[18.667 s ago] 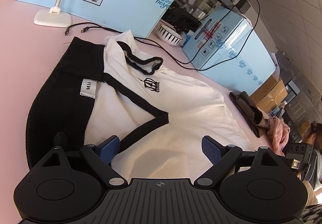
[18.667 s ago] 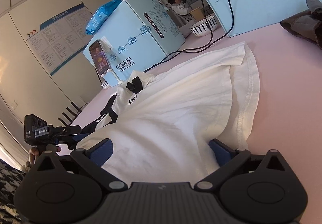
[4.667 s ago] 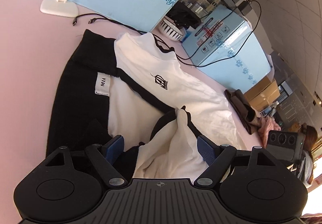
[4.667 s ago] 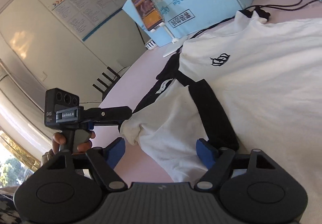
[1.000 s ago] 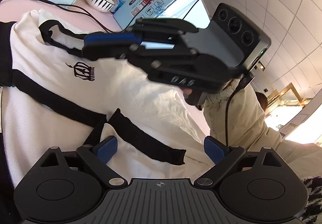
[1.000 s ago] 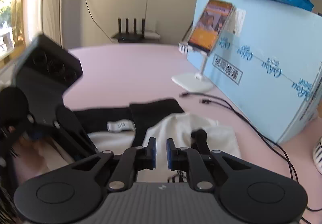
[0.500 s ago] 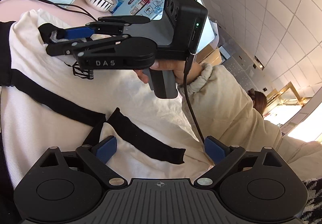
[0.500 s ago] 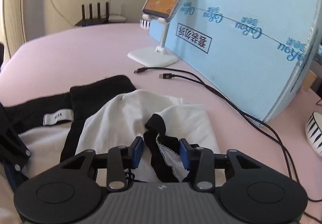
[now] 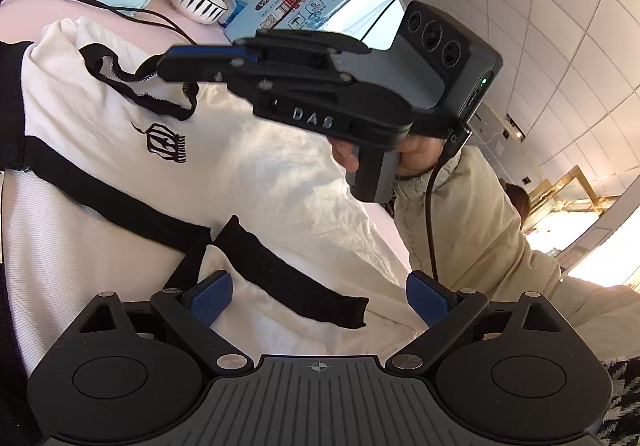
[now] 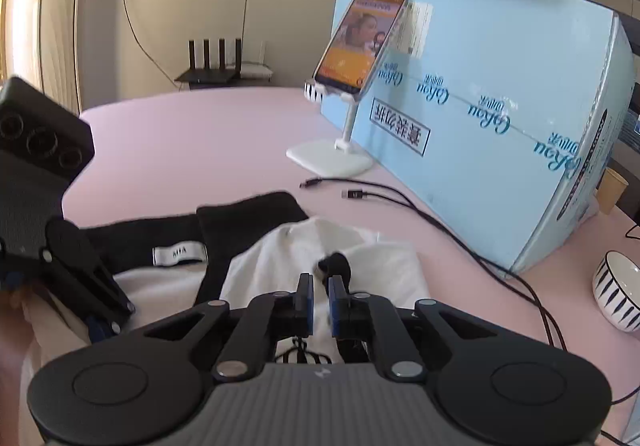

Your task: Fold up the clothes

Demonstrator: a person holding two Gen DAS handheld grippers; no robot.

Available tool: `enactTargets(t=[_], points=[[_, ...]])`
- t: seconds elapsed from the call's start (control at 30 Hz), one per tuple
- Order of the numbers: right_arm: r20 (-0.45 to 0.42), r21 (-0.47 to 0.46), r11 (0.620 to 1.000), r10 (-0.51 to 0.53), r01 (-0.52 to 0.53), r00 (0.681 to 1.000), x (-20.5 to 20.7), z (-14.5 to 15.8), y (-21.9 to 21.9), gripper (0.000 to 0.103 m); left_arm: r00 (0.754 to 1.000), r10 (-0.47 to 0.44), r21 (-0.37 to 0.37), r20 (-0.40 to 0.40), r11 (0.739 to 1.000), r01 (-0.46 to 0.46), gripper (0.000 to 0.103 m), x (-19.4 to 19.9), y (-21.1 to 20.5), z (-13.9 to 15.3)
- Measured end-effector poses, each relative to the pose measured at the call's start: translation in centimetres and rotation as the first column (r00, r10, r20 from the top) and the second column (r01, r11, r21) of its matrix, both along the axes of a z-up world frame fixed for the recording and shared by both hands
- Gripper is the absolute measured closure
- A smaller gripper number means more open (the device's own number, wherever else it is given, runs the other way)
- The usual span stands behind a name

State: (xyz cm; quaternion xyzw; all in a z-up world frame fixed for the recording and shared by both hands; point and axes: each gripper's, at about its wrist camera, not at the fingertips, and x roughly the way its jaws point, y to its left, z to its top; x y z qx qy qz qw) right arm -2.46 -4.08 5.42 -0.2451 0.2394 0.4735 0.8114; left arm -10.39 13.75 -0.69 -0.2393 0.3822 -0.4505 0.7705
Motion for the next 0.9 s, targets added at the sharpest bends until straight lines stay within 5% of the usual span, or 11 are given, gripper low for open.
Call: enactTargets(t=[0.2, 0.27, 0.37, 0.43, 0.47, 0.57, 0.63, 0.73, 0.83, 0.87, 0.9], points=[[0.074, -0.15, 0.989, -0.004, 0.015, 0.997, -0.5, -1.3, 1.9, 0.038, 0.971, 0.229, -0.044, 0.074, 0.973, -0.227, 0.007, -0.6, 3.5, 1.2], [0.079, -0.186, 0.982, 0.001, 0.014, 0.997, -0.2, -1.9, 2.5, 0.04, 0.944, 0.327, -0.03, 0.053, 0.945, -0.325, 0.007, -0.5, 4.7, 1.1], [0.011, -0.125, 0.991, -0.043, 0.044, 0.999, 0.8, -1.8, 2.3, 0.059, 0.887, 0.46, 0.007, 0.028, 0.887, -0.461, 0.008, -0.2, 6.3, 1.1], [-0.021, -0.071, 0.995, -0.068, 0.066, 0.997, 1.3, -1.4, 1.9, 0.062, 0.852, 0.521, 0.07, 0.053, 0.849, -0.524, 0.008, -0.3, 6.6, 1.3], [-0.013, -0.043, 0.997, -0.061, 0.061, 0.998, 1.2, -1.0, 1.6, 0.059, 0.841, 0.537, 0.094, 0.067, 0.836, -0.541, 0.008, -0.3, 6.5, 1.3], [0.027, 0.032, 0.999, -0.031, 0.03, 0.999, 0.9, 0.0, 0.7, 0.019, 0.82, 0.562, 0.162, 0.108, 0.804, -0.573, 0.008, -0.4, 6.2, 1.5], [0.059, 0.049, 0.999, -0.021, 0.018, 0.998, 0.8, 0.4, 0.6, 0.017, 0.819, 0.562, 0.181, 0.116, 0.799, -0.574, 0.008, -0.3, 6.1, 1.4], [0.063, -0.081, 0.995, -0.06, 0.065, 0.996, 1.9, -0.7, 2.3, 0.027, 0.819, 0.56, 0.186, 0.122, 0.798, -0.573, 0.008, -0.2, 6.3, 1.3], [-0.013, -0.111, 0.991, -0.071, 0.069, 0.997, 3.2, -1.9, 3.1, 0.064, 0.82, 0.559, 0.187, 0.122, 0.798, -0.572, 0.008, -0.3, 6.6, 1.2], [-0.045, -0.078, 0.994, -0.08, 0.076, 0.996, 3.5, -1.7, 2.9, 0.093, 0.821, 0.558, 0.191, 0.124, 0.798, -0.572, 0.008, -0.3, 6.5, 1.2], [-0.037, -0.06, 0.994, -0.089, 0.087, 0.995, 3.4, -1.4, 2.9, 0.095, 0.821, 0.555, 0.202, 0.134, 0.796, -0.571, 0.009, -0.3, 6.3, 1.2]])
